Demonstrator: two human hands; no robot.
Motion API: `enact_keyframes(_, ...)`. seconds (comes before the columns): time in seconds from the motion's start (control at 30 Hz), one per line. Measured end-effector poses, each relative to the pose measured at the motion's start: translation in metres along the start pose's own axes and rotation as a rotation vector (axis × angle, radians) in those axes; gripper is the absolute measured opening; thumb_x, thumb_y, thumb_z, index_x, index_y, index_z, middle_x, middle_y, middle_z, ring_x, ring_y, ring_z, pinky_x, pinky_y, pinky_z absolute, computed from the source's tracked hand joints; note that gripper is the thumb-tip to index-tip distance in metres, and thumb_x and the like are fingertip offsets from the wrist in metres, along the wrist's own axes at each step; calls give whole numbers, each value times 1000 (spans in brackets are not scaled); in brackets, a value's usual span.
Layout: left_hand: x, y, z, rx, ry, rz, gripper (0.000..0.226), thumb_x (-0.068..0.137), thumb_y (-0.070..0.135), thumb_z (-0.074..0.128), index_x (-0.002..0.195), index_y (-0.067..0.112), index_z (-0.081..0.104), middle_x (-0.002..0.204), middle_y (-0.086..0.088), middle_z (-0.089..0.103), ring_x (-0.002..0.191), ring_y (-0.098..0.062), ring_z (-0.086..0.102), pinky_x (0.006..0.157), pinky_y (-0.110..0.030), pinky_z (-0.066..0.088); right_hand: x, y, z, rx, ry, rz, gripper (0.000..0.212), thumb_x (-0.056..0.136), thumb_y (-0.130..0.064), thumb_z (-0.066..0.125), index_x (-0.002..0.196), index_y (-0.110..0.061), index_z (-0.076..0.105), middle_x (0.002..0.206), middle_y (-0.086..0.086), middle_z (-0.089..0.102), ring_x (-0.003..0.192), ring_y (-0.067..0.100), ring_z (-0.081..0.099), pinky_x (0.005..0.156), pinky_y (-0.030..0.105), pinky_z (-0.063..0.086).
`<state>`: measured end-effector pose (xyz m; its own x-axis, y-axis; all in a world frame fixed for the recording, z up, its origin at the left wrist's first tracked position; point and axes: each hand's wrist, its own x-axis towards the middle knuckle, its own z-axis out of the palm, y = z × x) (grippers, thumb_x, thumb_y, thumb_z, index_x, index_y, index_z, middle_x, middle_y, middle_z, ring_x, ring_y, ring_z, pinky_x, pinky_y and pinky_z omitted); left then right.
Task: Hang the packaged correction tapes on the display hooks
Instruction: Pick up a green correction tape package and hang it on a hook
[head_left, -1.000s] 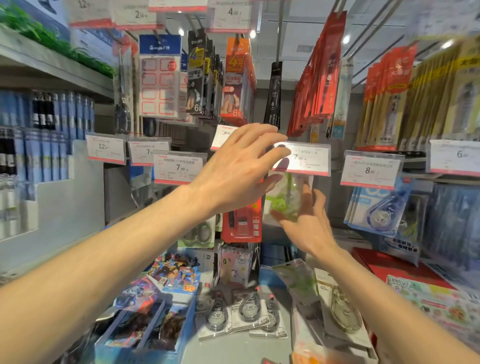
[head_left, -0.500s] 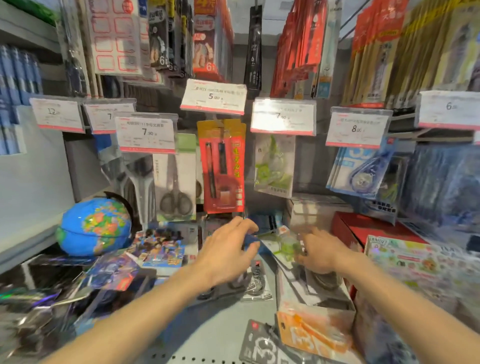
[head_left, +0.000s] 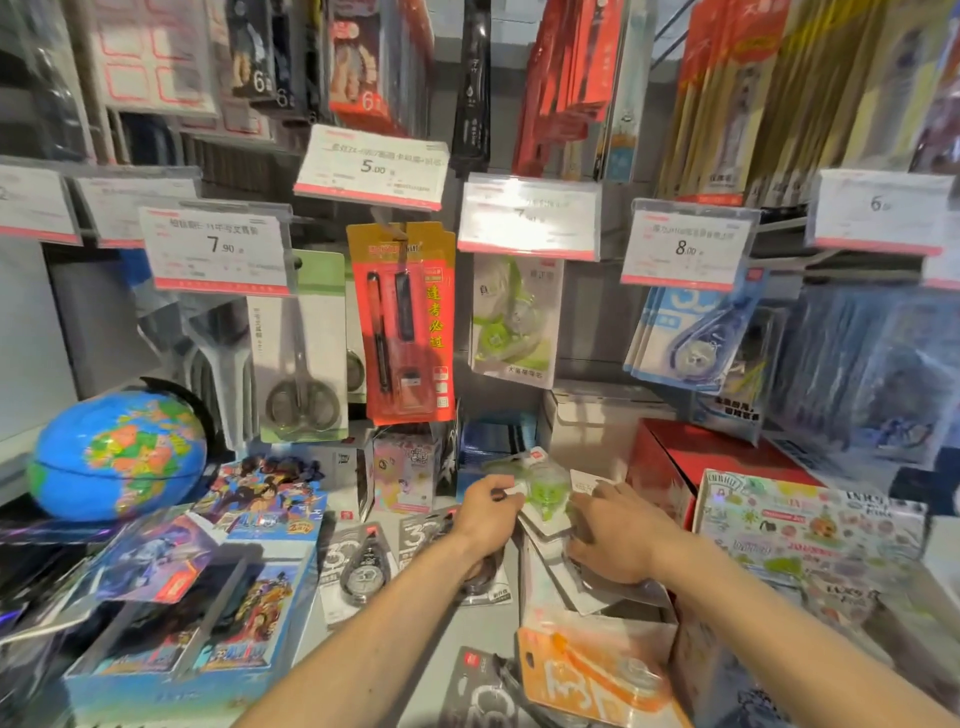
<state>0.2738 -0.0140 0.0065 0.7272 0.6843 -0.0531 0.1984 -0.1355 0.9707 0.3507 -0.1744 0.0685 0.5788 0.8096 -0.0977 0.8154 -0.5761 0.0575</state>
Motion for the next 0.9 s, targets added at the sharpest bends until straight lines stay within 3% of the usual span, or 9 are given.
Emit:
enact_keyframes(0.13, 5, -1, -3, -140, 128, 28, 27, 95, 4, 65, 122, 2, 65, 120, -15, 66, 104, -19, 60, 100, -30, 48, 0, 4, 0, -4, -29, 18, 57, 92, -51, 49, 137, -18, 46, 138, 12, 45, 132, 34, 37, 106, 44, 38)
enact_keyframes(0.27, 3, -2, -23, -294, 229, 13, 24, 94, -4, 61, 117, 3, 62, 121, -20, 64, 99, -29, 66, 80, -34, 58, 2, 3, -1, -18, -27, 19, 72, 93, -55, 48, 152, -16, 31, 148, 12, 40, 138, 33, 33, 111, 43, 34)
enact_keyframes(0.43, -15, -9, -54, -356, 302, 19, 27, 94, -9, 57, 115, 6, 64, 118, -14, 65, 99, -27, 70, 64, -23, 61, 0, -5, -7, -62, -34, 8, 70, 93, -55, 49, 149, -16, 35, 147, 11, 41, 136, 33, 35, 111, 42, 34)
enact_keyframes(0.53, -37, -9, -68, -368, 310, 31, 27, 94, -12, 55, 116, 2, 63, 119, -13, 63, 92, -26, 71, 58, -19, 60, 2, -15, -12, -62, 43, -21, 66, 92, -55, 50, 145, -16, 40, 145, 11, 44, 133, 32, 40, 108, 43, 37)
enact_keyframes(0.63, -56, -13, -84, -356, 293, 66, 26, 94, -12, 56, 115, 1, 65, 115, -9, 62, 78, -18, 68, 55, -16, 56, 9, -33, -16, 82, 112, -91, 72, 91, -56, 53, 150, -18, 34, 148, 9, 42, 133, 30, 42, 108, 40, 38)
enact_keyframes(0.7, -67, -14, -94, -341, 276, 85, 26, 94, -11, 58, 112, 5, 67, 117, -8, 63, 79, -17, 69, 58, -18, 58, 12, -46, -17, 235, 129, -152, 78, 90, -56, 57, 153, -21, 28, 154, 7, 37, 138, 26, 39, 112, 37, 35)
enact_keyframes(0.8, -79, -12, -105, -357, 264, 94, 26, 93, -12, 58, 112, 4, 67, 114, -8, 64, 67, -8, 69, 55, -17, 56, 14, -68, -17, 449, 77, -199, 90, 87, -60, 62, 157, -27, 17, 160, 1, 27, 141, 20, 37, 112, 31, 33)
enact_keyframes(0.9, -89, -9, -116, -363, 231, 124, 25, 94, -13, 56, 112, 1, 67, 110, -13, 64, 57, -4, 69, 54, -17, 56, 16, -90, -16, 595, 39, -264, 100, 78, -65, 69, 155, -34, 14, 156, -7, 32, 139, 12, 38, 113, 30, 33)
